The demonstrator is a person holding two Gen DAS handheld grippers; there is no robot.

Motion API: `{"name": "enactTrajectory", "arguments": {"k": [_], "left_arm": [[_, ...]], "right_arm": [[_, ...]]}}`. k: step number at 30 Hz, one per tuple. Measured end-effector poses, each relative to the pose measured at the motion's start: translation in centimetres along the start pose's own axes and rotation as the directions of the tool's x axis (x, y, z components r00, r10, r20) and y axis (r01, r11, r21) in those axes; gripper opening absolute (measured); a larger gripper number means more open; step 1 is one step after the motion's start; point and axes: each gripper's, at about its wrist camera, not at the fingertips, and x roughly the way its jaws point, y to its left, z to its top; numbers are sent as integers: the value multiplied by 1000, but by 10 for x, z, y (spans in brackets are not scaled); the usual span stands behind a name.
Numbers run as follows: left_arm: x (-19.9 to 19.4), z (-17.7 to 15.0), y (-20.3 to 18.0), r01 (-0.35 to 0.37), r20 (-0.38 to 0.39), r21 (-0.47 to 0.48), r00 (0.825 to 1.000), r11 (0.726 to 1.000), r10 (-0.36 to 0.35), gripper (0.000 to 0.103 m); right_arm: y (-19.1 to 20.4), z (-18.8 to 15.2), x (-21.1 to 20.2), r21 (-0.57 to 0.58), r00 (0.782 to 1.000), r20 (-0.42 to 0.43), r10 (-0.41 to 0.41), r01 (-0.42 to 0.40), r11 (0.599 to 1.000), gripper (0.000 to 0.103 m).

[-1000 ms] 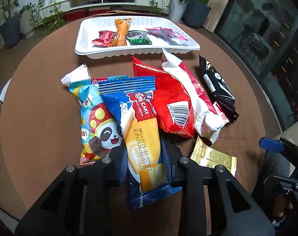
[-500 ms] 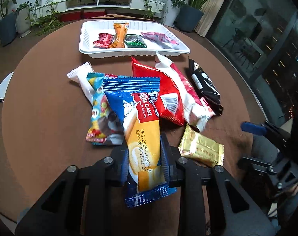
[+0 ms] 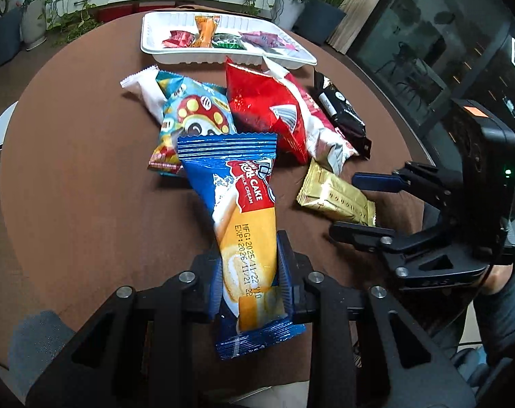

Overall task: Organize snacks
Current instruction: 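Grasp the blue cake packet with the left gripper while the right grasps the gold wrapper, then carry both packets over the white tray and release them inside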

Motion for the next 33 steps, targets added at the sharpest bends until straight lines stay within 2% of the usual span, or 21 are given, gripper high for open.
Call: {"name": "enactTrajectory", "arguments": {"k": [3,10,11,13,15,20,25,33], "left_arm": [[1,0,0,6,-1,-2,1000,1000,-6,25],[3,-2,4,16,-3,-10,1000,1000,-16,25],[4,-2,4,17,-4,-9,1000,1000,-17,25],[4,-2,3,18,-5,-5,1000,1000,-18,25],[5,-3,2,20,-8,-1,1000,1000,-20,25],[7,-3,2,24,-9,1,1000,1000,-24,25],[6,-4,1,40,-10,-1,999,999,-40,25],[2,-3,-5,78,-2,-1,997,997,-78,25]], "right_arm": [[5,3,7,-44,999,-20,-30,29,999,69],[3,6,7,-58,999,-45,-29,26,998,61],[2,6,6,-55,998,-48,-29,26,998,56],[1,8,4,-47,998,-52,-30,28,999,42],[-4,12,7,-33,998,-60,-33,31,999,35],[-7,12,6,-11,998,-65,-22,21,1000,34],[-11,8,-3,58,999,-35,31,-29,998,34],[-19,9,-33,171,980,77,184,-195,966,34]]}}
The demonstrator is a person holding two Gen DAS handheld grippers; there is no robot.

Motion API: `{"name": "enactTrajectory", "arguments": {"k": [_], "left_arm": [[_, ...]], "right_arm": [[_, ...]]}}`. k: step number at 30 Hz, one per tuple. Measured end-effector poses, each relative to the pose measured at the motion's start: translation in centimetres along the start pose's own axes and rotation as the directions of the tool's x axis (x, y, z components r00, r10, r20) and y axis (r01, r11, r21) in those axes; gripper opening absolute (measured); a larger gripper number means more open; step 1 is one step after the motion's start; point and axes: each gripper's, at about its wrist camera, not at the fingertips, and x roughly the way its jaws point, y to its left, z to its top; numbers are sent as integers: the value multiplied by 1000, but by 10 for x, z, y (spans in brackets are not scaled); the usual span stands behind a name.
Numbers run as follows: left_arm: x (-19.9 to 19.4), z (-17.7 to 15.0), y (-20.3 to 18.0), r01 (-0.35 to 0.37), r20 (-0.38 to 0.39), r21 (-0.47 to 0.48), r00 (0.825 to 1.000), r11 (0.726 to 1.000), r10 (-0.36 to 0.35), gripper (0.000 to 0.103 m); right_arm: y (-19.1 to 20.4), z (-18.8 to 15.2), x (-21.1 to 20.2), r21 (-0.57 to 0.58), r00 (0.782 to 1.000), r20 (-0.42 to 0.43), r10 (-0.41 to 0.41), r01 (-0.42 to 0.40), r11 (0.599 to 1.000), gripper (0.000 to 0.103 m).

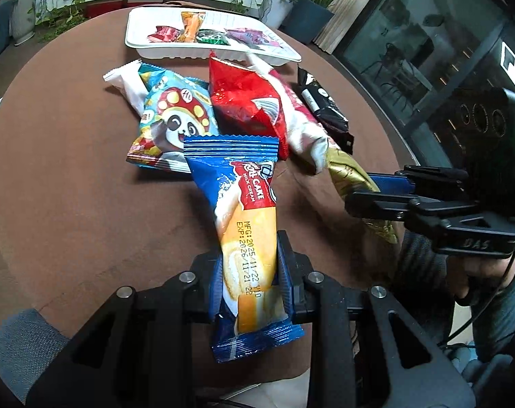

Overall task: Organize snacks
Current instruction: 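Carry both packets over the white tray and release them inside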

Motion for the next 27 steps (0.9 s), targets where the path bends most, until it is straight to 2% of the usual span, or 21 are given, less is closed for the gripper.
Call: {"name": "enactTrajectory", "arguments": {"k": [6,12,19,27], "left_arm": [[-6,2,-4,24,14,-2,1000,1000,-24,25],[-25,9,6,50,52,-34,997,998,-49,25],[-51,27,30,50,114,-75,993,996,-41,25],[-69,69,58,32,169,-93,985,995,-16,25]], "right_arm": [[-9,-2,-10,72,996,41,85,-88,994,34],[-34,-7,-24,164,990,93,110,-124,979,34],[-81,-5,-54,279,981,182,73,-123,952,34],[-131,11,-93,366,960,276,-41,-65,928,34]]}}
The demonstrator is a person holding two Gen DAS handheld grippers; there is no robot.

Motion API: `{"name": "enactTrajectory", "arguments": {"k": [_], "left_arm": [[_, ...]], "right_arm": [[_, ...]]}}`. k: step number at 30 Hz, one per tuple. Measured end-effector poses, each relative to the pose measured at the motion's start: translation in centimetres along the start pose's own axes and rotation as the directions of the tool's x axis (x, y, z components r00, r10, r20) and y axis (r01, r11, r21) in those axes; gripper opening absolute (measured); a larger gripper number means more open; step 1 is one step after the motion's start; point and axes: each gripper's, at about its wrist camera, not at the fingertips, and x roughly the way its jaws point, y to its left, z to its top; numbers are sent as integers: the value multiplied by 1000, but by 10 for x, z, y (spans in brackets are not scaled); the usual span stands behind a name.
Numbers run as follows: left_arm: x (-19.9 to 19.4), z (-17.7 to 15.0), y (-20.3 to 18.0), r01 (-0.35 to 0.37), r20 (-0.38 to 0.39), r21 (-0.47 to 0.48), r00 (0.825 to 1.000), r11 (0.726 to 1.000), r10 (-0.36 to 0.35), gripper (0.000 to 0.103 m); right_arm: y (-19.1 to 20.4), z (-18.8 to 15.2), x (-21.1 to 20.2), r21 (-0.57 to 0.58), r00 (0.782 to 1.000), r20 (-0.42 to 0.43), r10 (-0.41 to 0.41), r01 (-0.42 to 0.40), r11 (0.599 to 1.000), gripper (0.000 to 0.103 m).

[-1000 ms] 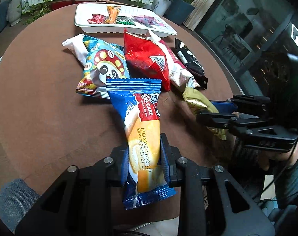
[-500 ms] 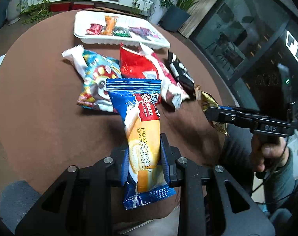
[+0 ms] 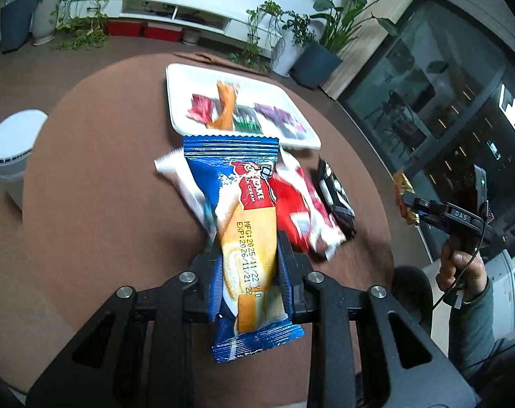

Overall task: Organize snacks
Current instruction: 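Carry both packets over the white tray and release them inside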

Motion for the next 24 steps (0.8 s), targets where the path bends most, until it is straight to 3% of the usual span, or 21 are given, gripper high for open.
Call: {"name": "enactTrajectory", "arguments": {"k": [6,11,18,24], "left_arm": [[4,59,11,-31,44,19,999,999,30,25],[20,112,13,-67,54,54,996,996,64,25],[60,183,17,-80,44,62,996,995,77,25],[114,215,23,-91,-10,74,996,993,92,25]], "right_arm": [[-15,49,-15,18,992,98,-75,73,997,34],[-3,91,-8,-4,985,151,-85,86,996,34],[42,147,43,-82,985,169,-41,55,995,34],[60,165,107,-101,994,111,-2,13,995,34]]}}
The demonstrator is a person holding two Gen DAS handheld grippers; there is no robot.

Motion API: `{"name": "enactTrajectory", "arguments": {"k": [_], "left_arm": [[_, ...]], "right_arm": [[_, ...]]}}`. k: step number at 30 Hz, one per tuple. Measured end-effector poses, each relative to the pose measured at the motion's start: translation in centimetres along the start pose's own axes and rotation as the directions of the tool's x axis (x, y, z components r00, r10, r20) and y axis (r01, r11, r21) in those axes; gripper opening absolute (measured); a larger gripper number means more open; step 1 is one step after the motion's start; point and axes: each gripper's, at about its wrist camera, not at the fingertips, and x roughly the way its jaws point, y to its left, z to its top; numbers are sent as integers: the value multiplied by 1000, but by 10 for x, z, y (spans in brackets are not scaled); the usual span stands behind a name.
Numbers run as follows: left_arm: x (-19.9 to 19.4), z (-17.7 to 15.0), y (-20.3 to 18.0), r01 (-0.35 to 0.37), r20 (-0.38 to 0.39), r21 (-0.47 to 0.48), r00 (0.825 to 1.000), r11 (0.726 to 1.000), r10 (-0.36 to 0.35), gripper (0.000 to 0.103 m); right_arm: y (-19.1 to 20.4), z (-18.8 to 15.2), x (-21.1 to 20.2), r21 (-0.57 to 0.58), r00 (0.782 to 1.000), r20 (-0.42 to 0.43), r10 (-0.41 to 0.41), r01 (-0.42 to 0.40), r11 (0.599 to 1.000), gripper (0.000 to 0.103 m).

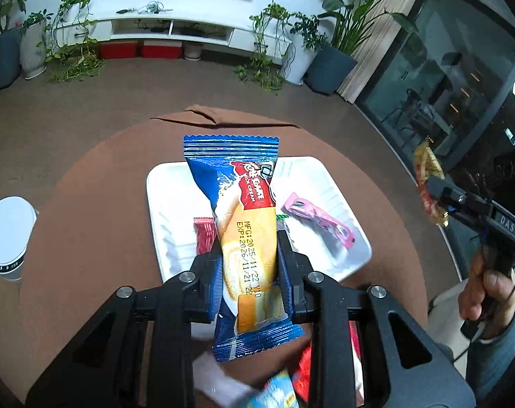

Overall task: Organize snacks
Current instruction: 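Carry both packets over the white tray and release them inside, then withdraw both grippers from the tray back toward the snack pile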

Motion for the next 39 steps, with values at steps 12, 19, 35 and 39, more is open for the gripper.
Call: {"name": "enactTrajectory", "arguments": {"k": [12,19,35,39], "left_arm": [[81,-6,18,-61,-118,-8,991,998,60,25],[103,-12,19,-59,-143,-12,988,998,56,25],[124,-13,16,-52,-201,22,978,998,56,26],[124,-11,17,-49,-204,17,978,999,52,26]], "right_arm": [[-14,-40,100,-28,974,-203,-96,92,995,34],[-23,-57,117,-18,959,-252,-133,133,991,34],[-14,-73,118,5,946,-287,-152,161,987,34],[-15,-69,120,10,947,-284,-152,162,987,35]]}}
